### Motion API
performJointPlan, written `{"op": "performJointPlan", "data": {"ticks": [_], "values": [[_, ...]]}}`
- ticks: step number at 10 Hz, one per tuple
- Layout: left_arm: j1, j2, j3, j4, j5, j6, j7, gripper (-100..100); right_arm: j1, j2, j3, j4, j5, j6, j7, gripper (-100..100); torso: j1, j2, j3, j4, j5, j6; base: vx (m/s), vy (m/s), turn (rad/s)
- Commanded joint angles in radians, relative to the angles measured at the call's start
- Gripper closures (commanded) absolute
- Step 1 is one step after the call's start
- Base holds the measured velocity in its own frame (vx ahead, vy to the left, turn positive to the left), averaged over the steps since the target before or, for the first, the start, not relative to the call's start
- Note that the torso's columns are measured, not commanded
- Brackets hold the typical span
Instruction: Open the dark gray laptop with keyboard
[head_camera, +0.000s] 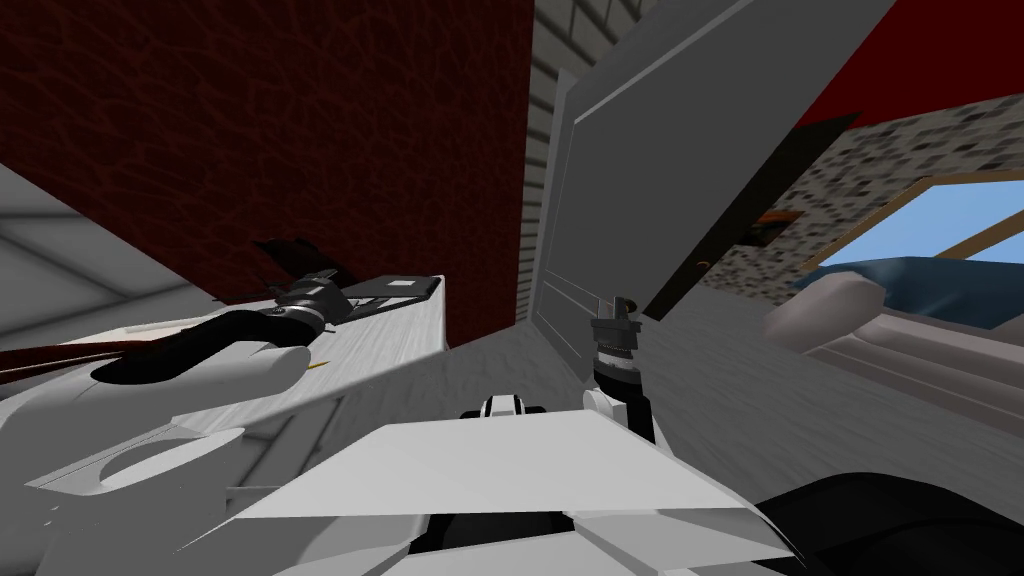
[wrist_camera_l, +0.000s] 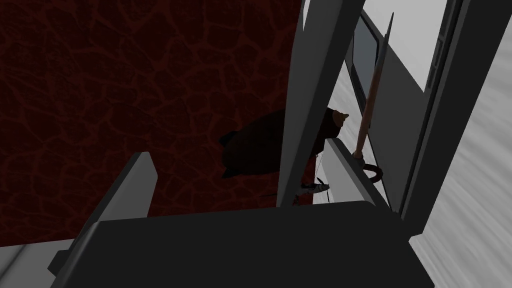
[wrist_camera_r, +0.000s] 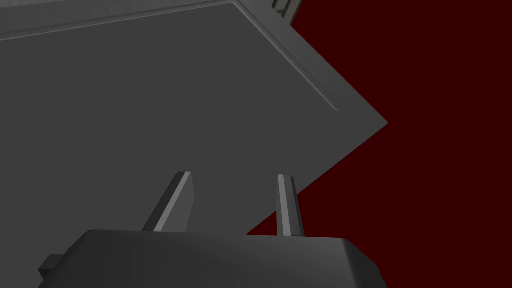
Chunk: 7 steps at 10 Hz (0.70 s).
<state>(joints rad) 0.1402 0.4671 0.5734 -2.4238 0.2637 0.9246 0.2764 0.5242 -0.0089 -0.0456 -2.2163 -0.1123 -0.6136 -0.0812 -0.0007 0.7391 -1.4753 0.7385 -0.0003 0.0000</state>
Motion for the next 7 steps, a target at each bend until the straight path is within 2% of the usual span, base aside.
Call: {"op": "performJointPlan", "data": {"ticks": [1,2,7], "values": [[0.005,0.01,0.013,-0.028,0.012,0.029,0.008,-100,0.0,0.0,0.0,0.0,0.0,0.0,0.0,0,0.0,-0.001,0.0,0.0,0.0,0.0,0.016,0.007,0.002],[0.005,0.011,0.014,-0.031,0.013,0.035,0.01,0,0.0,0.0,0.0,0.0,0.0,0.0,0.0,0,0.0,0.0,0.0,0.0,0.0,0.0,0.0,0.0,0.0],[0.005,0.011,0.014,-0.031,0.013,0.035,0.01,0,0.0,0.0,0.0,0.0,0.0,0.0,0.0,0,0.001,-0.001,-0.001,0.0,0.0,0.0,0.0,0.0,0.0]]}}
